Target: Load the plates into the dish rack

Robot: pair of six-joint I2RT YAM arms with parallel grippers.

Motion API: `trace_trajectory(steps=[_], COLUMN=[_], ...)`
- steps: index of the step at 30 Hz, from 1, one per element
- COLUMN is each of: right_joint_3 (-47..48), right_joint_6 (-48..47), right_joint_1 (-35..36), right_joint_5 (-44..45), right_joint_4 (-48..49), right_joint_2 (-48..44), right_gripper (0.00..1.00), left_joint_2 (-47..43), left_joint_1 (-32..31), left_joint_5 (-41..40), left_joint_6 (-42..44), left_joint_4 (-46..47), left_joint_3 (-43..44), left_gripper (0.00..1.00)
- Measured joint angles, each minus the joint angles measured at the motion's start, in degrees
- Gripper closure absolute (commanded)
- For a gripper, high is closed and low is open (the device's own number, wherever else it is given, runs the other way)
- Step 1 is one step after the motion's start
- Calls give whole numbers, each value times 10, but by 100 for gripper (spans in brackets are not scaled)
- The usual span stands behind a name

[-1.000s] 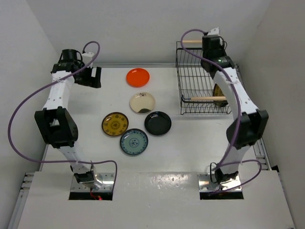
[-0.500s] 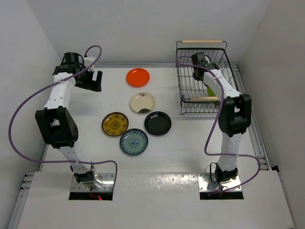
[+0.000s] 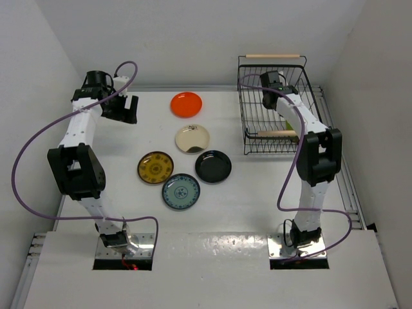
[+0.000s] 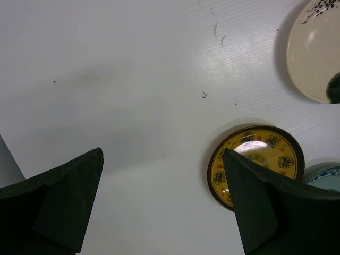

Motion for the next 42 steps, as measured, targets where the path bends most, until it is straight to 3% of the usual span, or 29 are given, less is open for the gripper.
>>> trace_trajectory(steps=[13,16,17,20,23,27,32,37,39,40,41,42], right_joint_3=[-14,-13,-12,-11,3,26,33,-173,-266,-309,-354,-407], right_joint_6=[14,20,21,26,26,32,101,184,221,241,265,285], right_joint_1=[-19,-23,-22,-22,-22,-18,26,155,218,243,261,274], right_joint_5=[-48,-56,-63,-84,-98,-113,-171,-349,-391,-407,-417,-424], right_joint_4=[-12,-13,-14,-15,-24,-31,-39,78,141,164,194,236], right_joint_2=[18,29,29,29,28,5,-99,-326,-381,-399,-406,-412], right_gripper=[99,83,68,41,27,0,0,78,71,49,39,36], left_joint_2=[2,3,3,4,8,11,11,11,11,11,11,11], left_joint_1=[0,0,0,0,0,0,0,0,-2,-3,-6,-9], left_joint_5=[4,4,4,4,4,4,4,0,-2,-4,-5,-9], left_joint_6=[15,20,21,27,29,30,30,30,30,30,30,30], left_joint_4=[-3,-8,-8,-12,-14,-15,-17,-21,-21,-21,-23,-23], left_joint_3=[-13,-25,-28,-33,-33,-33,-35,-45,-49,-51,-53,-54], left_gripper=[0,0,0,0,0,0,0,0,0,0,0,0])
